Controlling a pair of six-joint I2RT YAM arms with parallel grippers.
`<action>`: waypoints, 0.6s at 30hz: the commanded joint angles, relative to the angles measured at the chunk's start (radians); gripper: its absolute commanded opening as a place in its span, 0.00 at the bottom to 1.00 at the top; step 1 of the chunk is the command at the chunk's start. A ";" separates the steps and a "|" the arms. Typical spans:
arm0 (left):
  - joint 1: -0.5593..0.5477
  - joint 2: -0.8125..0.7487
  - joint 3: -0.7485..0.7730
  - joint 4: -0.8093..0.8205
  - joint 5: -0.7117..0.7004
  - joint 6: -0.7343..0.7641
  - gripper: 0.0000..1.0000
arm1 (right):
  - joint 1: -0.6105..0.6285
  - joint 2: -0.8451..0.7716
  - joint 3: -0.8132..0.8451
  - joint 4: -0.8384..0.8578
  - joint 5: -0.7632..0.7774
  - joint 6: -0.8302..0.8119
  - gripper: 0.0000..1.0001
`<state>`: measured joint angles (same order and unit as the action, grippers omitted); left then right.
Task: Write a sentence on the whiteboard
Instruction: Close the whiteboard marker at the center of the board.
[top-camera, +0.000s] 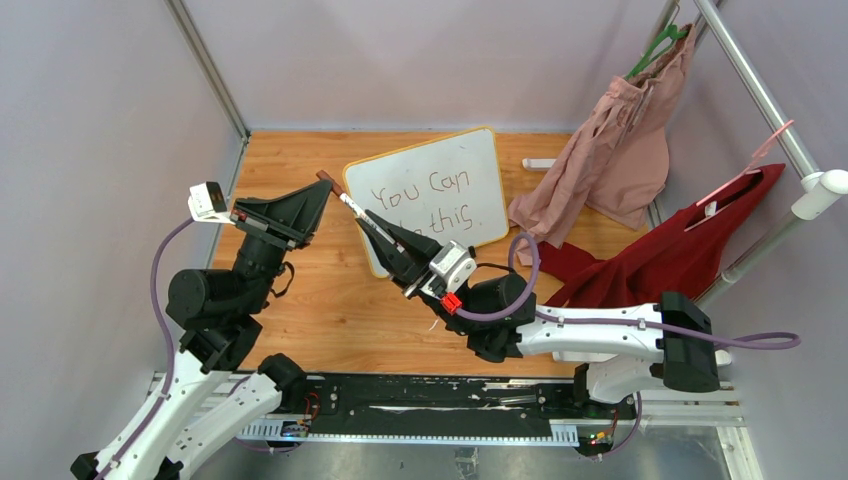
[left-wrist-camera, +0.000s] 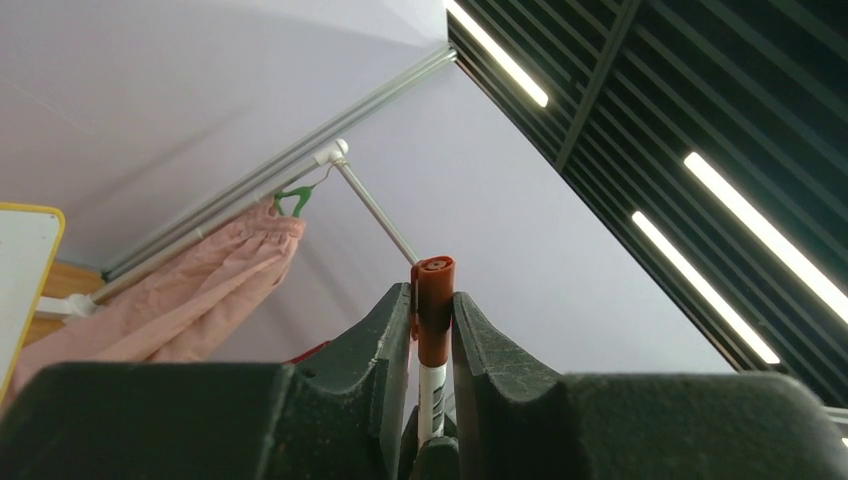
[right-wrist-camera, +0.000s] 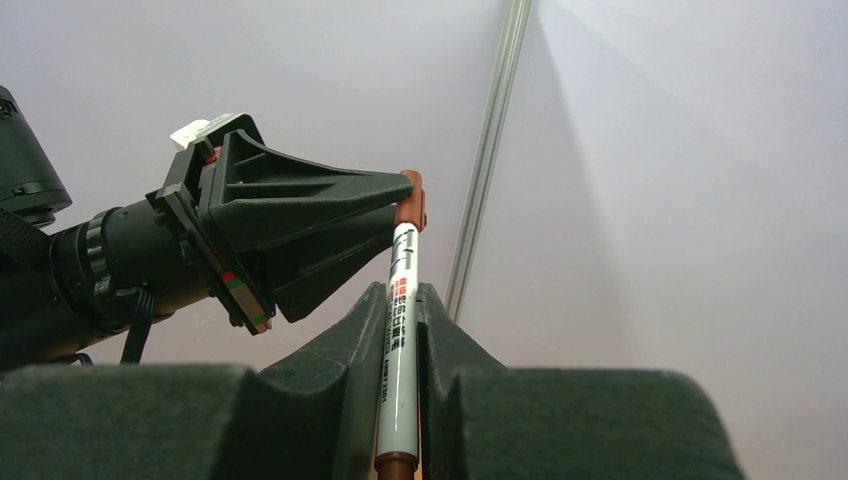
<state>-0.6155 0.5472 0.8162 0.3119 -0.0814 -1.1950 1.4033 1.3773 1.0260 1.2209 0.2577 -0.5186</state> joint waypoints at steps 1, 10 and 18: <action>-0.006 -0.002 0.026 -0.020 0.032 0.022 0.28 | 0.010 -0.032 0.009 0.059 -0.013 0.003 0.00; -0.006 -0.007 0.024 -0.020 0.028 0.027 0.37 | 0.012 -0.039 0.000 0.058 -0.013 0.007 0.00; -0.006 -0.004 0.040 -0.020 0.006 0.054 0.73 | 0.020 -0.060 -0.017 0.049 -0.021 0.011 0.00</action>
<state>-0.6178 0.5472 0.8188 0.2878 -0.0708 -1.1675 1.4052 1.3602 1.0218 1.2213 0.2558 -0.5179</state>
